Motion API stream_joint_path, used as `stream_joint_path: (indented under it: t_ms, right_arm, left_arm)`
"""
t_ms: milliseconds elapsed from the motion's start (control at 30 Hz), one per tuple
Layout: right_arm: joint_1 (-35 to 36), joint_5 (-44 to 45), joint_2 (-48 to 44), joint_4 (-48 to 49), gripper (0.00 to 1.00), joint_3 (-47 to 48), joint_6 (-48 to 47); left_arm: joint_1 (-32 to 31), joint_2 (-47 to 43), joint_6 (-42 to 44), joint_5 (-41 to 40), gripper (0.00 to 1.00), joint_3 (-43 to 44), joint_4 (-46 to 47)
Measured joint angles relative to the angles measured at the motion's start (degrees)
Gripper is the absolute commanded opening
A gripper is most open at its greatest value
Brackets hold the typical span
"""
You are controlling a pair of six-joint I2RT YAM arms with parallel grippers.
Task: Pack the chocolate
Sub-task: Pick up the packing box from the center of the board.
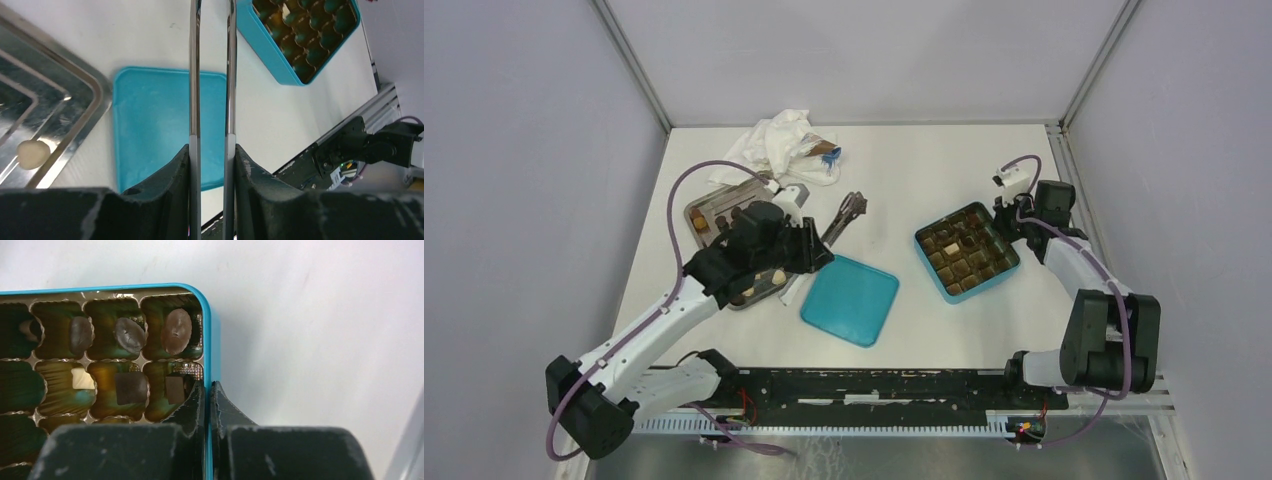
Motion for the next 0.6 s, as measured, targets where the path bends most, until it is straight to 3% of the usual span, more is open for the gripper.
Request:
stream_joint_path:
  t_ms: [233,600]
  right_arm:
    - [0.0,0.7,-9.0,2.2,0.0,-2.5,-0.7]
    - [0.0,0.4,-10.0,2.6,0.0,-3.2,-1.7]
  left_arm:
    - [-10.8,4.8,-0.2,-3.2,0.02,0.0,5.3]
    - [-21.3,17.0,-0.2,-7.0,0.02,3.6,10.6]
